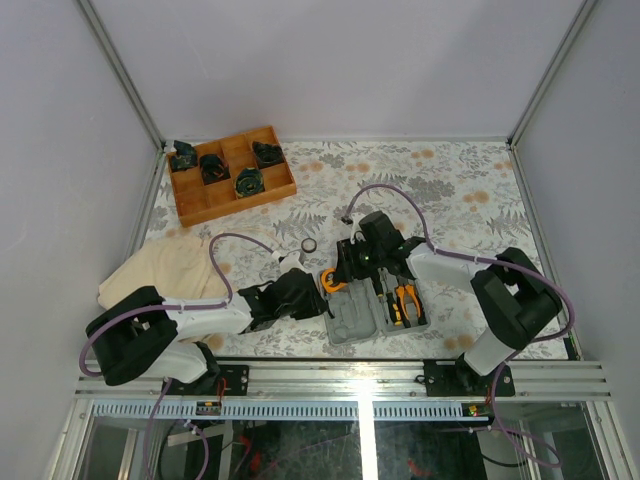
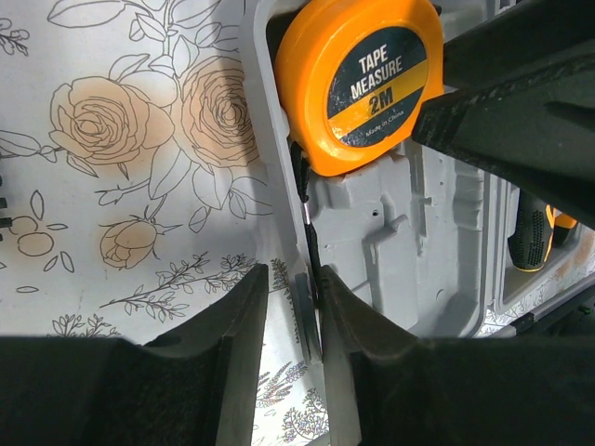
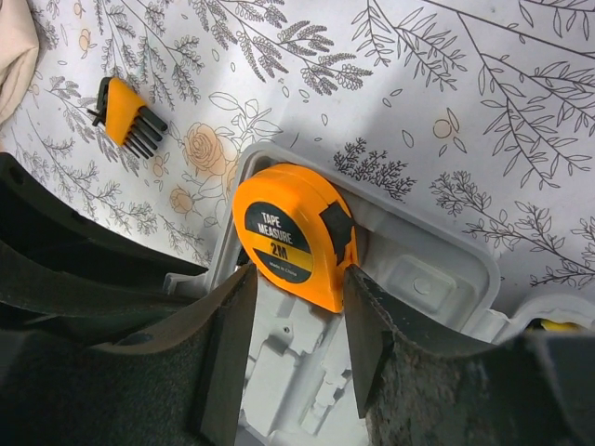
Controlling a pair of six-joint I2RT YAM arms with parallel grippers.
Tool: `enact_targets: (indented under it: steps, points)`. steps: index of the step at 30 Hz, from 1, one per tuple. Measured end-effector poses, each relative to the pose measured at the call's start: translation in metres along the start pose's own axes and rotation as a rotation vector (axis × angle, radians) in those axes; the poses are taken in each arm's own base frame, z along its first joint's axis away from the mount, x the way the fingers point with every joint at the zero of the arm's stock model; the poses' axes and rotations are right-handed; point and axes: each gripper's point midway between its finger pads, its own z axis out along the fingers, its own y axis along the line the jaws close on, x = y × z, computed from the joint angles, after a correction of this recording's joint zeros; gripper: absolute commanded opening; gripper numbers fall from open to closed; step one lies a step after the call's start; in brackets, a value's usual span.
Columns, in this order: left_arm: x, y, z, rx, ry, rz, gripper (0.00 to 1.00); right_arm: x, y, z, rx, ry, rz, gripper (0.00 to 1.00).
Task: Sort the tools into containers
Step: Place the engineering item in the storage box.
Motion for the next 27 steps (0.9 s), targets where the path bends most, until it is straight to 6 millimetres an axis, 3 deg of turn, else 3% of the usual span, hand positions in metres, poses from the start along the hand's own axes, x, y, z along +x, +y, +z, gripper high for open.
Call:
enact_targets:
  steps: [16,27]
  points:
    - [0.004,0.000,0.002,-0.001,0.020,0.008,0.24,0.005,0.001,0.006,-0.024,-0.001,0.042,0.40]
    - [0.005,0.000,0.002,-0.002,0.021,0.009,0.24,0.021,0.001,0.002,0.000,0.062,0.144,0.35]
